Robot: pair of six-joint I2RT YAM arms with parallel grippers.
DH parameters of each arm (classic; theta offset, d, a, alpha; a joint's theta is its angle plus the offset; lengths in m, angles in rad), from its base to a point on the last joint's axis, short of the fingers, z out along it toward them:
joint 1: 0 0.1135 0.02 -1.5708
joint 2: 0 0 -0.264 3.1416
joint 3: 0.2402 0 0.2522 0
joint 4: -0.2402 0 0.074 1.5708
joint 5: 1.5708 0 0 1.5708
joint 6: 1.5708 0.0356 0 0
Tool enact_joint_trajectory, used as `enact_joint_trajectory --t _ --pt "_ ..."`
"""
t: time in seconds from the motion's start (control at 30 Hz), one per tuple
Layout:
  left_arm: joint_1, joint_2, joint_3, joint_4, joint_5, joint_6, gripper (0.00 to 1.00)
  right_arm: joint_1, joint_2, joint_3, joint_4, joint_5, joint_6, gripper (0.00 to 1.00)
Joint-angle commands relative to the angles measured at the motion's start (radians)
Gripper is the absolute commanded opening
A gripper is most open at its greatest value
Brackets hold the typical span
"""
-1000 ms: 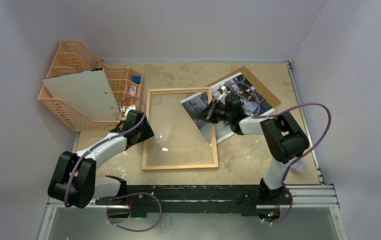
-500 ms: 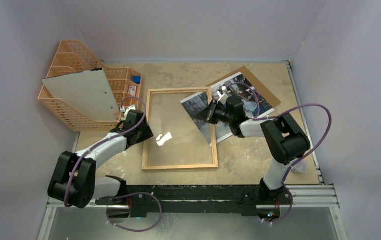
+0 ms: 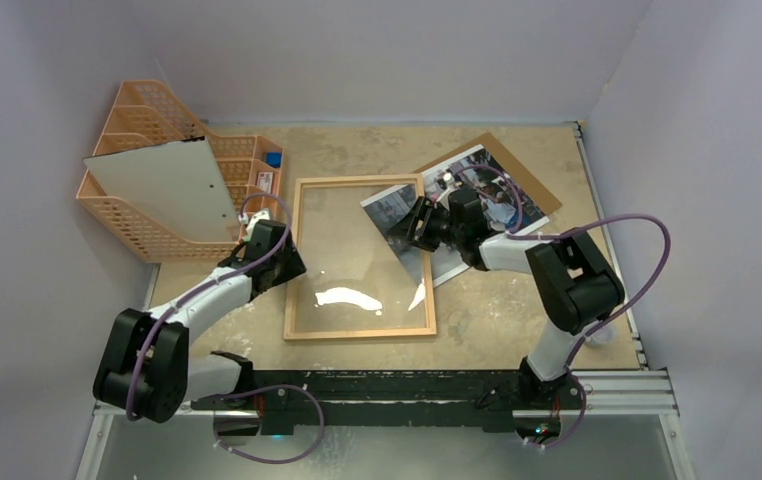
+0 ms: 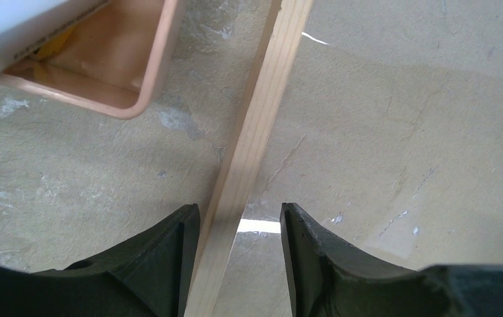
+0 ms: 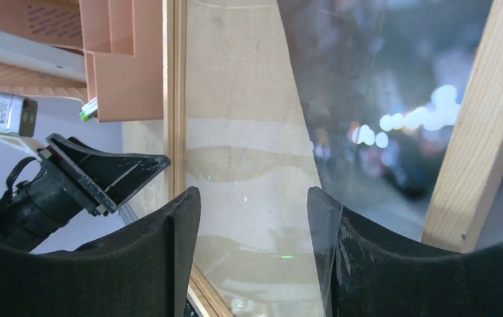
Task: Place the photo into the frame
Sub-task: Place the photo frame item in the photo frame.
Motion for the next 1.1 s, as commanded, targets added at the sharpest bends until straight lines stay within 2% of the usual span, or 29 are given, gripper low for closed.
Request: enact_joint_trajectory --t 0.0,0.07,0.33,0.43,0.6,0.8,1.07 --pt "0.002 -0.029 0.023 -0.005 -0.012 0.010 0.52 0.003 -0.065 0.066 -0.132 0.078 -0.046 0.65" --pt "0.002 -0.032 0.025 -0.008 -0.012 0.010 0.53 0.003 -0.081 0.075 -0.178 0.078 -0.044 0.67" --pt "0.002 -0.042 0.029 -0.012 -0.018 0.000 0.58 0.003 -0.148 0.126 -0.422 0.248 -0.105 0.70" --pt "0.002 -0.045 0.031 -0.015 -0.018 0.002 0.59 0.003 -0.177 0.119 -0.441 0.324 -0.117 0.67" --pt "0.002 -0.057 0.026 -0.020 -0.022 0.004 0.61 0.003 -0.222 0.101 -0.465 0.363 -0.141 0.64" --pt "0.002 -0.061 0.016 -0.015 -0.024 0.002 0.62 0.004 -0.230 0.071 -0.437 0.220 -0.175 0.43" --pt "0.002 -0.064 0.002 -0.005 -0.025 -0.003 0.60 0.007 -0.194 0.037 -0.410 0.124 -0.181 0.45"
